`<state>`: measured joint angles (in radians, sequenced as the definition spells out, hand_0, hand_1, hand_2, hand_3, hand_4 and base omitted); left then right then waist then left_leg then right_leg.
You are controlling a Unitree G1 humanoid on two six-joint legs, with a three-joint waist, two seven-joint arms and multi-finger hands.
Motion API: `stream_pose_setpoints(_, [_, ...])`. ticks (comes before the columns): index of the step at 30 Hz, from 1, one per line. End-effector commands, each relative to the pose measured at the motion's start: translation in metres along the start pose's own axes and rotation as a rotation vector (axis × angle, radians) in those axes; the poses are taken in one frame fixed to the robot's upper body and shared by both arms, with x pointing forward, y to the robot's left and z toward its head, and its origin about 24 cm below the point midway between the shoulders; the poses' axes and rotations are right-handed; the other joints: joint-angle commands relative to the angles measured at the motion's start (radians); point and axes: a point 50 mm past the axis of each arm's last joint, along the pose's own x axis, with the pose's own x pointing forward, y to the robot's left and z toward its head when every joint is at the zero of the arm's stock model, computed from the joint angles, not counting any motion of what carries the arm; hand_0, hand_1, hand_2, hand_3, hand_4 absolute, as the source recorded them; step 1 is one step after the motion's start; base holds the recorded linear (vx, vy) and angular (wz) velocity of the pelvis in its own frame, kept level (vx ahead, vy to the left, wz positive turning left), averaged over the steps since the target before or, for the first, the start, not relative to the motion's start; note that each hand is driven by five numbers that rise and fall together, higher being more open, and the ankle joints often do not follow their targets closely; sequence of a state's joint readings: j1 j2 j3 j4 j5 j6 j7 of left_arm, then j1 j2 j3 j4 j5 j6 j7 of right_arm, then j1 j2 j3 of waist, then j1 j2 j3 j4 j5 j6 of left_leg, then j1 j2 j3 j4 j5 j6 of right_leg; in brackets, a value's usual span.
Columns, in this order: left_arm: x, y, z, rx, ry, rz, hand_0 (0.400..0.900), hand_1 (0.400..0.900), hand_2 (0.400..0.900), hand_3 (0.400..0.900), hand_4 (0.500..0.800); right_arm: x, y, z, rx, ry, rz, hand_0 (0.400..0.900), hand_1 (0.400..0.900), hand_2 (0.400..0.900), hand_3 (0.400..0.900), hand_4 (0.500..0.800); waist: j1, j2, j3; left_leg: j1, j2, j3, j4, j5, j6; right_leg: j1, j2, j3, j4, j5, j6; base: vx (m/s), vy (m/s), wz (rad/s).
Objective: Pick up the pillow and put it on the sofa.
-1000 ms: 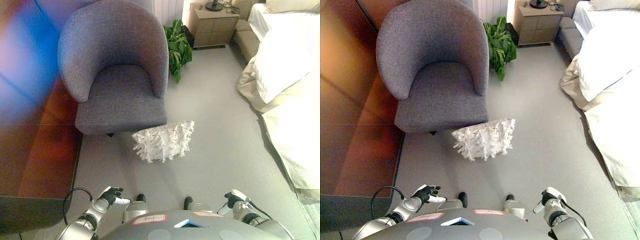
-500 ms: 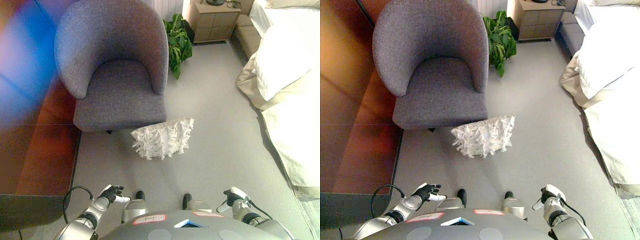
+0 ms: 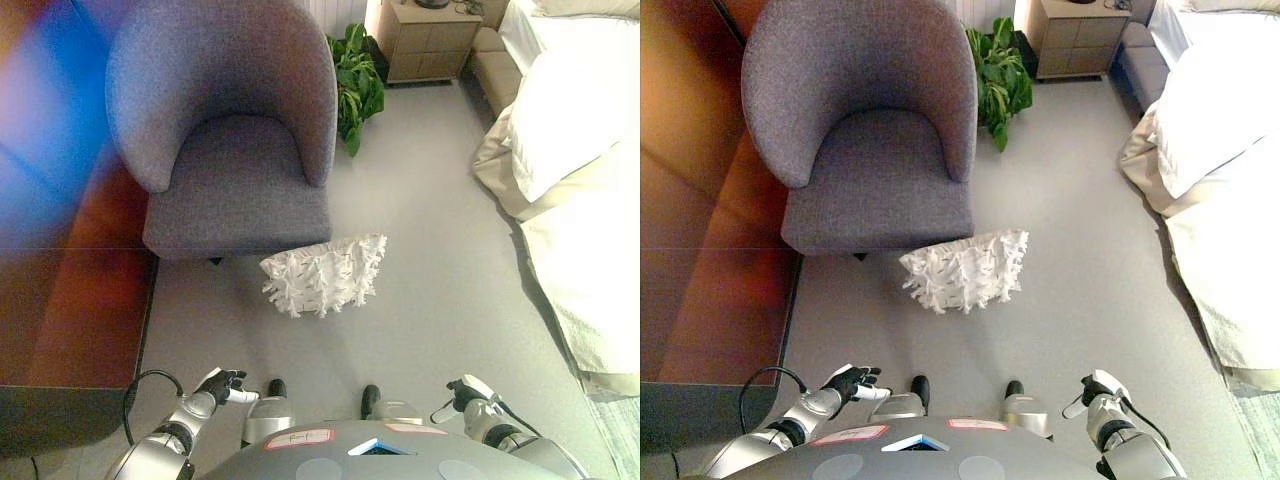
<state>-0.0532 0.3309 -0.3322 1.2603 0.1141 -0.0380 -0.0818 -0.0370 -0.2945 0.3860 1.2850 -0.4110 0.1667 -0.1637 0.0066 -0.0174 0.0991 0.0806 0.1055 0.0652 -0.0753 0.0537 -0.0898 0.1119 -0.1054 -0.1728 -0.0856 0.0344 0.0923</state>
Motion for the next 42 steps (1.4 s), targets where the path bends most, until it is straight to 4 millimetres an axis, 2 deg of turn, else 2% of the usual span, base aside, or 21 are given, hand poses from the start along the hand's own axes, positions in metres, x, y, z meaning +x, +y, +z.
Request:
stream_pose_setpoints(1, [0.000, 0.023, 0.012, -0.022, -0.012, 0.074, 0.900, 0.900, 0.900, 0.900, 0.800, 0.006, -0.044, 0.004, 0.041, 0.010, -0.100, 0.900, 0.900, 0.900, 0.900, 0.800, 0.014, -0.059, 0.073, -0.071, -0.046, 0.025, 0.263, -0.089, 0.094, -0.065, 0.057, 0.027, 0.117, -0.037, -0.077, 0.04, -0.122, 0.04])
stream_pose_setpoints(2, [0.000, 0.024, 0.011, -0.036, -0.020, 0.082, 0.900, 0.900, 0.900, 0.900, 0.800, 0.006, -0.046, 0.003, 0.043, 0.012, -0.104, 0.900, 0.900, 0.900, 0.900, 0.800, 0.019, -0.065, 0.087, -0.114, -0.045, 0.021, 0.341, -0.071, 0.091, -0.066, 0.058, 0.026, 0.127, -0.035, -0.086, 0.08, -0.112, -0.06])
stream_pose_setpoints(3, [0.000, 0.025, 0.013, -0.048, -0.039, 0.085, 0.900, 0.900, 0.900, 0.900, 0.800, 0.006, -0.049, 0.001, 0.060, 0.022, -0.105, 0.900, 0.900, 0.900, 0.900, 0.800, 0.032, -0.066, 0.117, -0.198, -0.039, 0.037, 0.404, -0.014, 0.078, -0.053, 0.065, 0.038, 0.140, -0.040, -0.094, 0.12, -0.091, -0.15])
stream_pose_setpoints(5, [0.000, 0.023, 0.012, -0.059, -0.040, 0.077, 0.900, 0.900, 0.900, 0.900, 0.800, 0.006, -0.052, -0.003, 0.092, 0.039, -0.104, 0.900, 0.900, 0.900, 0.900, 0.800, 0.052, -0.047, 0.150, -0.281, -0.015, 0.075, 0.400, 0.042, 0.058, -0.027, 0.088, 0.043, 0.154, -0.060, -0.097, 0.21, -0.024, -0.18])
stream_pose_setpoints(6, [0.000, 0.021, 0.009, -0.054, -0.032, 0.069, 0.900, 0.900, 0.900, 0.900, 0.800, 0.006, -0.052, -0.006, 0.111, 0.050, -0.105, 0.900, 0.900, 0.900, 0.900, 0.800, 0.063, -0.030, 0.161, -0.314, 0.002, 0.108, 0.344, 0.095, 0.042, -0.004, 0.105, 0.037, 0.153, -0.073, -0.098, 0.32, 0.020, -0.14])
stream_pose_setpoints(9, [-0.001, 0.014, -0.002, -0.051, -0.013, 0.046, 0.900, 0.900, 0.900, 0.900, 0.800, 0.006, -0.049, -0.013, 0.130, 0.066, -0.095, 0.900, 0.900, 0.900, 0.900, 0.800, 0.098, -0.003, 0.174, -0.358, 0.020, 0.149, 0.172, 0.217, 0.004, 0.072, 0.141, 0.034, 0.138, -0.112, -0.098, 0.43, 0.049, -0.17])
stream_pose_setpoints(12, [-0.002, 0.007, -0.009, -0.062, 0.000, 0.045, 0.900, 0.900, 0.900, 0.900, 0.800, 0.006, -0.045, -0.021, 0.132, 0.077, -0.073, 0.900, 0.900, 0.900, 0.900, 0.800, 0.125, 0.006, 0.169, -0.363, 0.024, 0.181, 0.038, 0.240, -0.005, 0.126, 0.155, 0.045, 0.145, -0.163, -0.101, 0.47, 0.110, -0.28])
stream_pose_setpoints(14, [-0.003, 0.002, -0.015, -0.083, 0.023, 0.041, 0.900, 0.900, 0.900, 0.900, 0.800, 0.006, -0.043, -0.022, 0.117, 0.065, -0.069, 0.900, 0.900, 0.900, 0.900, 0.800, 0.140, 0.010, 0.157, -0.372, 0.022, 0.179, 0.017, 0.228, 0.000, 0.154, 0.160, 0.071, 0.168, -0.214, -0.103, 0.54, 0.164, -0.44])
stream_pose_setpoints(16, [-0.003, 0.002, -0.019, -0.118, 0.029, 0.041, 0.900, 0.900, 0.900, 0.900, 0.800, 0.006, -0.046, -0.017, 0.102, 0.045, -0.069, 0.900, 0.900, 0.900, 0.900, 0.800, 0.148, 0.000, 0.141, -0.363, 0.009, 0.196, 0.022, 0.160, 0.039, 0.162, 0.139, 0.086, 0.198, -0.235, -0.087, 0.46, 0.190, -0.31])
stream_pose_setpoints(18, [-0.003, 0.006, -0.018, -0.141, 0.031, 0.058, 0.900, 0.900, 0.900, 0.900, 0.800, 0.006, -0.044, -0.011, 0.104, 0.031, -0.066, 0.900, 0.900, 0.900, 0.900, 0.800, 0.146, -0.019, 0.129, -0.360, 0.003, 0.206, 0.067, 0.132, 0.048, 0.165, 0.110, 0.070, 0.231, -0.273, -0.070, 0.47, 0.135, 0.09])
stream_pose_setpoints(19, [-0.003, 0.013, -0.016, -0.132, 0.034, 0.069, 0.900, 0.900, 0.900, 0.900, 0.800, 0.006, -0.042, -0.006, 0.121, 0.016, -0.064, 0.900, 0.900, 0.900, 0.900, 0.800, 0.147, -0.035, 0.124, -0.370, -0.002, 0.210, 0.147, 0.108, 0.069, 0.180, 0.087, 0.054, 0.260, -0.290, -0.060, 0.46, 0.074, 0.24])
stream_pose_setpoints(22, [-0.003, 0.022, -0.009, -0.094, 0.014, 0.069, 0.900, 0.900, 0.900, 0.900, 0.800, 0.006, -0.040, 0.006, 0.147, -0.006, -0.050, 0.900, 0.900, 0.900, 0.900, 0.800, 0.167, -0.065, 0.100, -0.416, -0.007, 0.215, 0.257, 0.048, 0.125, 0.173, 0.037, 0.031, 0.330, -0.203, -0.014, 0.41, 0.092, 0.13])
stream_pose_setpoints(23, [-0.003, 0.025, -0.007, -0.069, 0.013, 0.071, 0.900, 0.900, 0.900, 0.900, 0.800, 0.006, -0.043, 0.012, 0.177, -0.019, -0.060, 0.900, 0.900, 0.900, 0.900, 0.800, 0.183, -0.074, 0.086, -0.411, -0.037, 0.195, 0.250, 0.029, 0.148, 0.159, -0.004, 0.006, 0.411, -0.109, 0.025, 0.42, 0.136, -0.02])
stream_pose_setpoints(25, [-0.003, 0.028, -0.005, -0.045, 0.011, 0.073, 0.900, 0.900, 0.900, 0.900, 0.800, 0.005, -0.047, 0.020, 0.196, -0.046, -0.076, 0.900, 0.900, 0.900, 0.900, 0.800, 0.193, -0.072, 0.068, -0.390, -0.063, 0.182, 0.229, 0.013, 0.170, 0.130, -0.044, -0.008, 0.523, -0.015, 0.050, 0.40, 0.168, -0.11])
stream_pose_setpoints(28, [-0.004, 0.032, -0.003, -0.034, 0.013, 0.075, 0.900, 0.900, 0.900, 0.900, 0.800, 0.005, -0.051, 0.025, 0.161, -0.066, -0.106, 0.900, 0.900, 0.900, 0.900, 0.800, 0.174, -0.041, 0.053, -0.309, -0.085, 0.160, 0.184, -0.013, 0.191, 0.012, -0.065, -0.022, 0.730, 0.054, 0.055, 0.40, 0.191, 0.10])
stream_pose_setpoints(32, [-0.003, 0.032, -0.001, -0.043, 0.019, 0.076, 0.900, 0.900, 0.900, 0.900, 0.800, 0.005, -0.047, 0.023, 0.120, -0.053, -0.104, 0.900, 0.900, 0.900, 0.900, 0.800, 0.132, -0.025, 0.054, -0.218, -0.099, 0.133, 0.128, -0.014, 0.188, -0.123, -0.058, -0.053, 0.690, 0.017, 0.035, 0.33, 0.040, 0.33])
stream_pose_setpoints(34, [-0.002, 0.030, -0.001, -0.046, 0.038, 0.074, 0.900, 0.900, 0.900, 0.900, 0.800, 0.004, -0.045, 0.021, 0.136, -0.054, -0.115, 0.900, 0.900, 0.900, 0.900, 0.800, 0.099, -0.009, 0.066, -0.131, -0.084, 0.095, 0.085, -0.013, 0.160, -0.220, -0.100, -0.068, 0.523, 0.037, 0.019, 0.38, -0.220, 0.56])
stream_pose_setpoints(37, [-0.002, 0.029, -0.001, -0.014, 0.048, 0.070, 0.900, 0.900, 0.900, 0.900, 0.800, 0.004, -0.043, 0.018, 0.155, -0.060, -0.138, 0.900, 0.900, 0.900, 0.900, 0.800, 0.048, -0.016, 0.085, -0.062, -0.073, 0.018, 0.049, -0.046, 0.125, -0.295, -0.163, 0.010, 0.190, 0.165, 0.059, 0.44, -0.392, 0.77])
stream_pose_setpoints(38, [-0.002, 0.029, -0.001, -0.008, 0.047, 0.072, 0.900, 0.900, 0.900, 0.900, 0.800, 0.005, -0.045, 0.019, 0.163, -0.069, -0.135, 0.900, 0.900, 0.900, 0.900, 0.800, 0.036, -0.015, 0.087, -0.054, -0.066, 0.002, 0.044, -0.053, 0.120, -0.318, -0.173, 0.033, 0.126, 0.182, 0.067, 0.41, -0.309, 0.60])
stream_pose_setpoints(40, [-0.002, 0.029, -0.002, -0.006, 0.049, 0.080, 0.900, 0.900, 0.900, 0.900, 0.800, 0.005, -0.050, 0.023, 0.154, -0.100, -0.141, 0.900, 0.900, 0.900, 0.900, 0.800, 0.018, -0.009, 0.094, -0.017, -0.041, -0.008, 0.048, -0.083, 0.110, -0.339, -0.187, 0.037, 0.050, 0.207, 0.082, 0.44, -0.275, 0.38])
stream_pose_setpoints(42, [-0.002, 0.028, -0.005, -0.008, 0.056, 0.097, 0.900, 0.900, 0.900, 0.900, 0.800, 0.004, -0.055, 0.027, 0.124, -0.146, -0.182, 0.900, 0.900, 0.900, 0.900, 0.800, 0.009, -0.018, 0.100, 0.011, -0.027, -0.020, 0.081, -0.121, 0.109, -0.347, -0.193, 0.049, 0.066, 0.216, 0.085, 0.49, -0.336, 0.31])
